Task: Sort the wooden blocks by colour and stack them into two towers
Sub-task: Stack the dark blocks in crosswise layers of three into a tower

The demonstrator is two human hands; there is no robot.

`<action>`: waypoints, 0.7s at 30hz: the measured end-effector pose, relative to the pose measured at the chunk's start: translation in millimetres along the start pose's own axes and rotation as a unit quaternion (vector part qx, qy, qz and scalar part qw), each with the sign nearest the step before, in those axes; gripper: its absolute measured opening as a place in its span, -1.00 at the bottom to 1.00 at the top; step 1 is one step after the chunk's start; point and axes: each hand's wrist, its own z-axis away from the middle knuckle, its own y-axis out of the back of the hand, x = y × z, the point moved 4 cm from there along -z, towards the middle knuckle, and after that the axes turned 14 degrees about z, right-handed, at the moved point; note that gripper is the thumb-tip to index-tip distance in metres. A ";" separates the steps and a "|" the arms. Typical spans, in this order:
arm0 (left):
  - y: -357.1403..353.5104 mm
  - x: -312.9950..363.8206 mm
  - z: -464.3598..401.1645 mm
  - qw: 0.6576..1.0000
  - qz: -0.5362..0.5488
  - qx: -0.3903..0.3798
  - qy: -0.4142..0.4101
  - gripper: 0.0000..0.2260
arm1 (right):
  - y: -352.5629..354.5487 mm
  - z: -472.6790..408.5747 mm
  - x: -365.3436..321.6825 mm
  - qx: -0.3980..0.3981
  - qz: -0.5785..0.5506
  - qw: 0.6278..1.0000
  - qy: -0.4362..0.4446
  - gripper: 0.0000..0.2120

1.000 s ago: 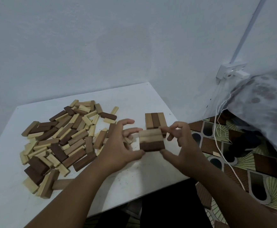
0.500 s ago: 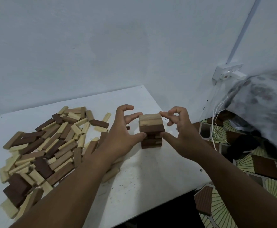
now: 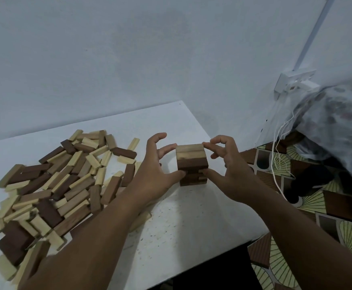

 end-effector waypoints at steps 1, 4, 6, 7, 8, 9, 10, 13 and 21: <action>0.3 -0.7 2.8 1.000 -0.004 -0.004 0.002 -0.18 | -1.8 0.6 2.3 -0.005 -0.009 1.000 -0.002 -0.30; -0.4 -2.0 11.4 0.997 0.072 0.005 0.013 -0.23 | -6.2 4.9 6.6 -0.015 -0.116 0.992 -0.047 -0.40; -5.4 -3.4 12.5 0.965 0.255 0.050 0.024 -0.42 | -13.3 7.0 9.0 0.021 -0.273 0.954 -0.124 -0.60; -9.4 -5.1 12.0 0.938 0.336 0.079 0.033 -0.53 | -18.0 6.9 10.2 0.048 -0.337 0.926 -0.163 -0.70; -14.7 -7.2 11.3 0.914 0.390 0.103 0.049 -0.59 | -23.4 6.2 10.1 0.066 -0.381 0.901 -0.194 -0.73; -20.5 -9.7 10.2 0.899 0.416 0.117 0.071 -0.59 | -29.3 5.6 8.2 0.070 -0.408 0.884 -0.217 -0.67; -26.0 -11.7 8.5 0.893 0.424 0.119 0.090 -0.55 | -34.2 4.7 4.7 0.067 -0.422 0.874 -0.232 -0.53; -39.6 -13.5 2.9 0.890 0.429 0.100 0.118 -0.43 | -44.4 -0.4 -5.2 0.049 -0.431 0.867 -0.247 -0.19; -52.2 -21.2 -7.2 0.900 0.405 0.104 0.126 -0.46 | -47.0 -14.0 -13.4 0.057 -0.429 0.854 -0.289 -0.21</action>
